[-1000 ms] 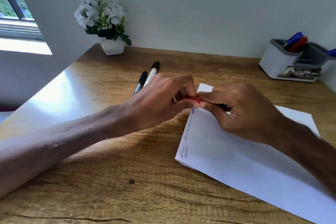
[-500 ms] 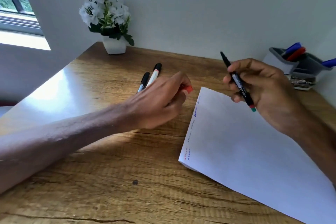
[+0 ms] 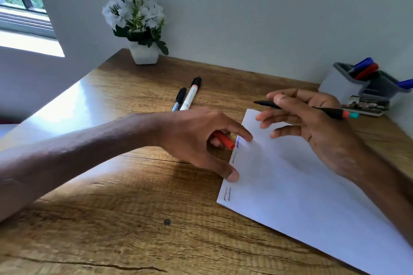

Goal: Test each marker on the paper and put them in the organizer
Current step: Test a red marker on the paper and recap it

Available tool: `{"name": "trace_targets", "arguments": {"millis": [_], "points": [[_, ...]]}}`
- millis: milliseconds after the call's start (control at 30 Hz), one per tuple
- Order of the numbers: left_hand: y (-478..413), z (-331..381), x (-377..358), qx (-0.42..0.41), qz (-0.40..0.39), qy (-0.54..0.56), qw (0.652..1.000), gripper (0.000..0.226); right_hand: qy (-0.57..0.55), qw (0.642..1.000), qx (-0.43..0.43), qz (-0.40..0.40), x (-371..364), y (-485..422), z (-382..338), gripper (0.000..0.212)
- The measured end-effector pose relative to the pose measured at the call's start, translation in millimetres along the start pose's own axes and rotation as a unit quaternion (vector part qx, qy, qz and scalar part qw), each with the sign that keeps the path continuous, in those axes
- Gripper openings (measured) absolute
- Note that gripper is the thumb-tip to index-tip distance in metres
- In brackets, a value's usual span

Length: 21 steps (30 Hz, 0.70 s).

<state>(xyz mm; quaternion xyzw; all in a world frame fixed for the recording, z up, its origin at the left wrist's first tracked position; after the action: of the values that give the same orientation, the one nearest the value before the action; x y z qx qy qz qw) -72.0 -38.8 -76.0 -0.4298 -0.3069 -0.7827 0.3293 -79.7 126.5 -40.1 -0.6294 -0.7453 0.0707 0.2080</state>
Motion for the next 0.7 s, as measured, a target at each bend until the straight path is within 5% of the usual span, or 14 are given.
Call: {"name": "trace_targets", "arguments": {"millis": [233,433,700], "points": [[-0.6,1.3,0.3,0.006,0.018,0.034,0.999,0.085,-0.022,0.997,-0.034,-0.068,-23.0,53.1,-30.7,0.027],[-1.3,0.5,1.2,0.000,-0.027,0.044,0.999,0.076,-0.030,0.996,-0.063,-0.048,-30.8,79.4,-12.7,0.022],[-3.7,-1.9,1.5,-0.014,-0.042,0.055,0.998,0.076,0.030,0.990,0.064,-0.121,-49.3,60.4,-22.0,0.006]]}}
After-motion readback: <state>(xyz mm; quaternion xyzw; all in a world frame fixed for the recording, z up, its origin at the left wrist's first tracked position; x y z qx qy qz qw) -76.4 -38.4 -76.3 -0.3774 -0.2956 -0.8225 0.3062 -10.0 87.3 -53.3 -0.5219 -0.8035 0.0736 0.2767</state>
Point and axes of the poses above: each hand's wrist, its own y-axis away from the middle knuckle, its own x-axis out of the back of the hand, z = x × y, the point moved 8 cm from there along -y, towards the middle knuckle, and after that the axes turned 14 degrees about x, right-handed, at the moved point
